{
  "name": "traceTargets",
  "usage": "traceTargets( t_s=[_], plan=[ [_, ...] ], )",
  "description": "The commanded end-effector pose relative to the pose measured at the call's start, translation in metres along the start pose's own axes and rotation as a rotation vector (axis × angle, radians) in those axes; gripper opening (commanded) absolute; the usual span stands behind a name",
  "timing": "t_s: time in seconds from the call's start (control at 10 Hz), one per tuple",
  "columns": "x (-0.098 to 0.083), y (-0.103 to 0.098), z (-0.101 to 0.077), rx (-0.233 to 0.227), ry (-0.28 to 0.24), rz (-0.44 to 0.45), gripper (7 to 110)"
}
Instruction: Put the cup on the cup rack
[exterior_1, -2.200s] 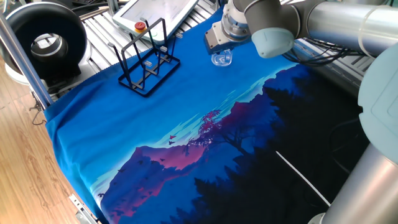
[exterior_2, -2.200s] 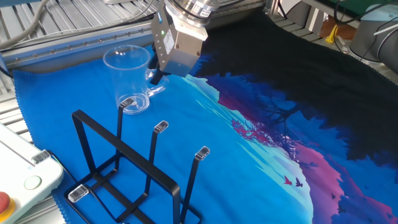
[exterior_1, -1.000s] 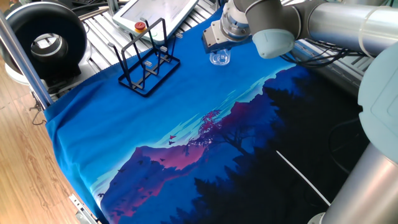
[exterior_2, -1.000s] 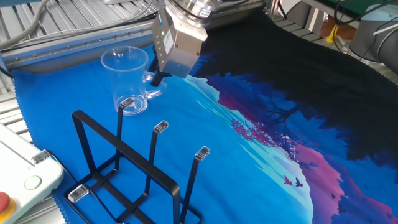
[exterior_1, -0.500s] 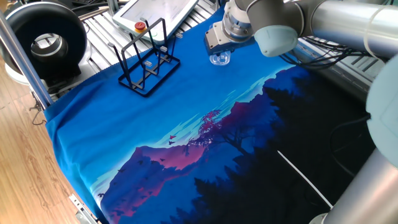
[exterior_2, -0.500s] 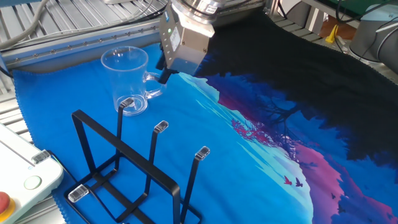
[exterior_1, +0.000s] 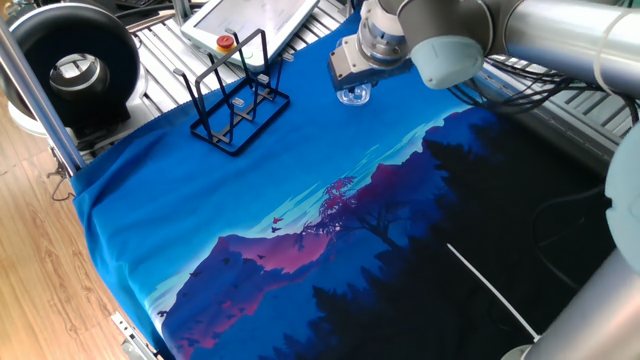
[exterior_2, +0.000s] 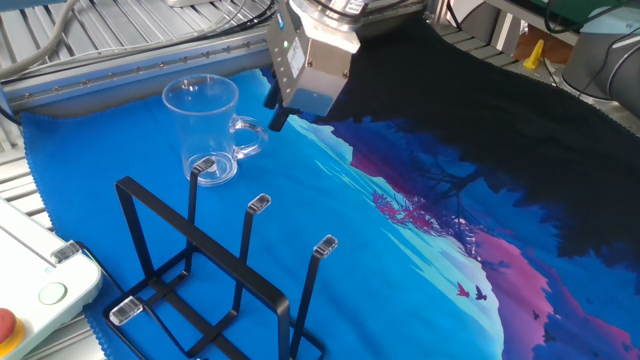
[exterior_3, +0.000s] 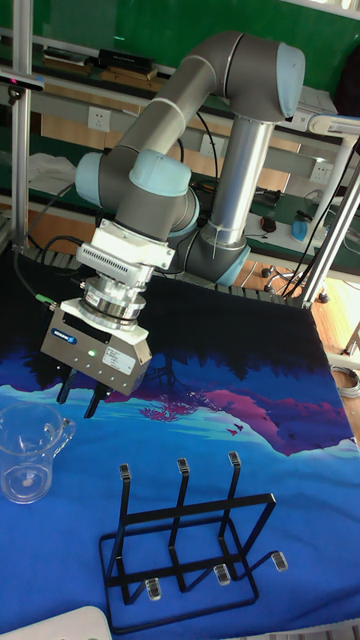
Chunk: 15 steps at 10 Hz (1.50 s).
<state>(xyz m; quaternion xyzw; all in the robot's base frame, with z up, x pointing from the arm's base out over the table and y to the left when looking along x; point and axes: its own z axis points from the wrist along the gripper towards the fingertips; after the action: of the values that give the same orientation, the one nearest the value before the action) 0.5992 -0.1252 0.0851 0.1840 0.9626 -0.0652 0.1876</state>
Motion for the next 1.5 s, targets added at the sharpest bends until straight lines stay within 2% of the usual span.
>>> traceTargets(
  t_s=[0.0,0.1,0.4,0.5,1.0,1.4],
  plan=[
    [0.007,0.001,-0.004,0.002,0.028,0.012,22],
    [0.006,0.002,-0.004,-0.002,0.026,0.005,22],
    [-0.008,0.010,-0.004,-0.036,-0.031,0.004,22],
    [-0.014,0.009,-0.005,-0.031,-0.055,-0.002,44],
    [-0.022,0.010,-0.005,-0.033,-0.089,-0.010,44],
    [-0.018,0.009,-0.005,-0.029,-0.070,-0.025,44]
  ],
)
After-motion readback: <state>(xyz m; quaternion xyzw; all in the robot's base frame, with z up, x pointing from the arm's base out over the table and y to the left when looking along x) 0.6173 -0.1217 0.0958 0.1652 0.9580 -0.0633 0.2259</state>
